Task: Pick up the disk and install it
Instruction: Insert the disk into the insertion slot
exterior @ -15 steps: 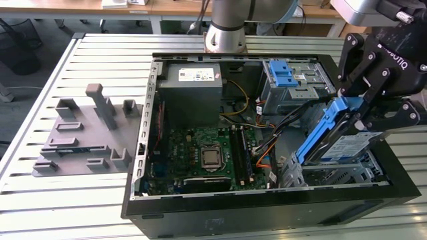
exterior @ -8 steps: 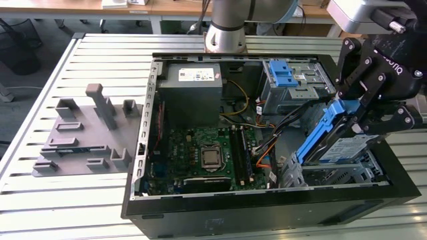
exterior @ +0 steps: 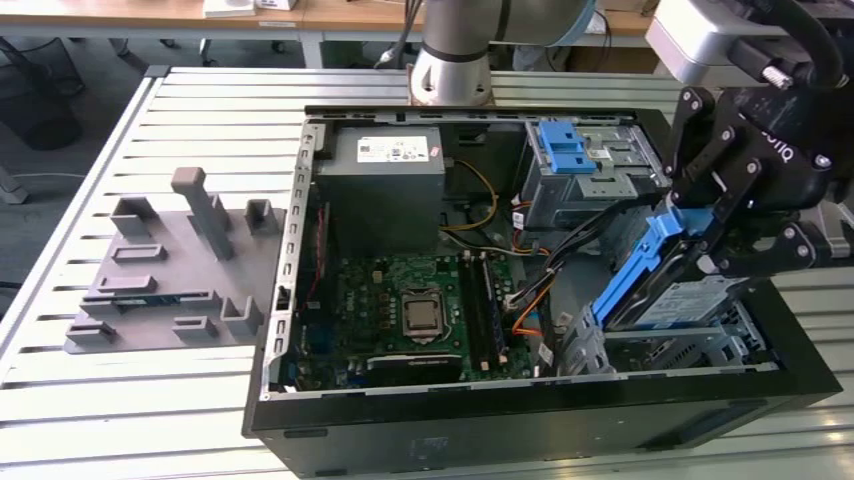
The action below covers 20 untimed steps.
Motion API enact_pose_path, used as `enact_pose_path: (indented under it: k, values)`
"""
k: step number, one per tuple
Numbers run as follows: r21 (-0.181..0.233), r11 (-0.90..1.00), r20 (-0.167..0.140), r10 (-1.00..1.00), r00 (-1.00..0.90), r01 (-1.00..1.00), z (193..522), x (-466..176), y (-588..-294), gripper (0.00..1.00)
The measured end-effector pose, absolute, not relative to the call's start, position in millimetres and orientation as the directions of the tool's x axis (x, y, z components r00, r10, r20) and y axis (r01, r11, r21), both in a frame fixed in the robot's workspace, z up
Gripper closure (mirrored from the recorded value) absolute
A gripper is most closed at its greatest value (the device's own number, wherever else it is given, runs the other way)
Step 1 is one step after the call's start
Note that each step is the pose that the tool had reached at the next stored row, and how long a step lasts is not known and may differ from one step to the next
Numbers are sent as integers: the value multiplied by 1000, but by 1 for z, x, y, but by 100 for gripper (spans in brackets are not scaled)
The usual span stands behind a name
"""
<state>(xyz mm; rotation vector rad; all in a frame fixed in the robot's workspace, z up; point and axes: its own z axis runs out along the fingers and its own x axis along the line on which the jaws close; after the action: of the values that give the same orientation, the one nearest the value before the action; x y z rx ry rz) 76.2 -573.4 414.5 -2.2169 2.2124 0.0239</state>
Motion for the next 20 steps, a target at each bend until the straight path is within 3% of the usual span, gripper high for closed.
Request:
enact_pose_path:
  k: [20]
  values:
    - [4, -2, -18, -1000, 2, -1000, 399, 76, -574, 64]
